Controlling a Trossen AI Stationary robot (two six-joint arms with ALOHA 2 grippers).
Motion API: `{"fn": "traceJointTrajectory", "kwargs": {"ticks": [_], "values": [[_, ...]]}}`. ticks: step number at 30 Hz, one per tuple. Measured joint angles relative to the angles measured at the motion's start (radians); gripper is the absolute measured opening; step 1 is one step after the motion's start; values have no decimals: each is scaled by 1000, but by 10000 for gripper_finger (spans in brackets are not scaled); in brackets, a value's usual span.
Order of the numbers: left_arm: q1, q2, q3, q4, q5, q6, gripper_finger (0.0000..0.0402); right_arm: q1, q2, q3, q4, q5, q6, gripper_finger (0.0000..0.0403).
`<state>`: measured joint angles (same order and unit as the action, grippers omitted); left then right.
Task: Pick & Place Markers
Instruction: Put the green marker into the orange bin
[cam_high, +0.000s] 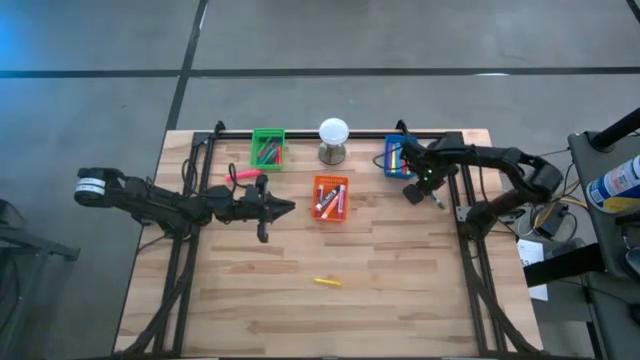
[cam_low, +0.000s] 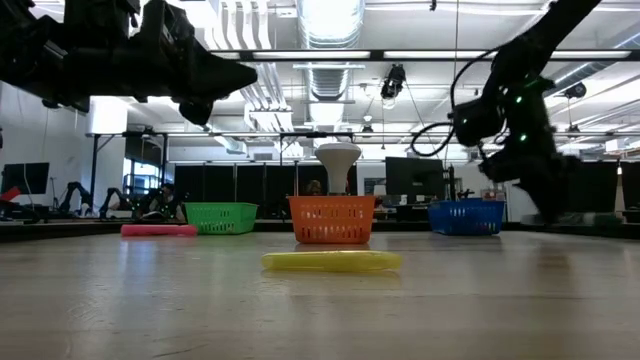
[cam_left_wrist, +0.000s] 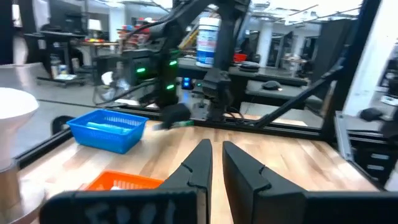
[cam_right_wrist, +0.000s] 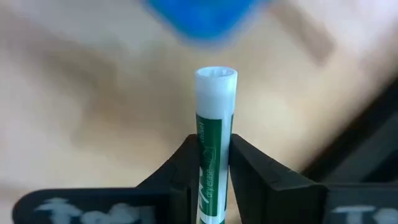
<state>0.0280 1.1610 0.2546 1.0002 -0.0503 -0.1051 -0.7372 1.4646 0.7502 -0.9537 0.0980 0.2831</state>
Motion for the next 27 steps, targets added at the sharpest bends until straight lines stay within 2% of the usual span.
{"fn": "traceJointTrajectory", "kwargs": {"ticks": [3,6,10,13,16,19,21,23,27], "values": [[0,0,0,-14,-23,-2,33,59,-72,0,-120,-2,66,65],[-11,2,3,-52,-29,-9,35,163,-162,-9,-201,-3,150,66],[-41,35,27,-79,-28,-21,64,364,-303,-43,-133,-4,252,66],[-52,63,58,-78,-25,-20,94,515,-396,-76,49,-6,347,67],[-52,78,77,-77,-23,-5,114,634,-445,-108,345,1,445,67],[-52,74,81,-83,-24,12,116,715,-443,-133,688,95,510,67],[-51,62,80,-88,-27,17,112,744,-415,-135,878,176,530,67],[-51,45,75,-104,-28,18,104,744,-373,-134,1018,207,532,67],[-51,-1,64,-163,-44,25,84,704,-260,-90,1128,218,535,68]]}}
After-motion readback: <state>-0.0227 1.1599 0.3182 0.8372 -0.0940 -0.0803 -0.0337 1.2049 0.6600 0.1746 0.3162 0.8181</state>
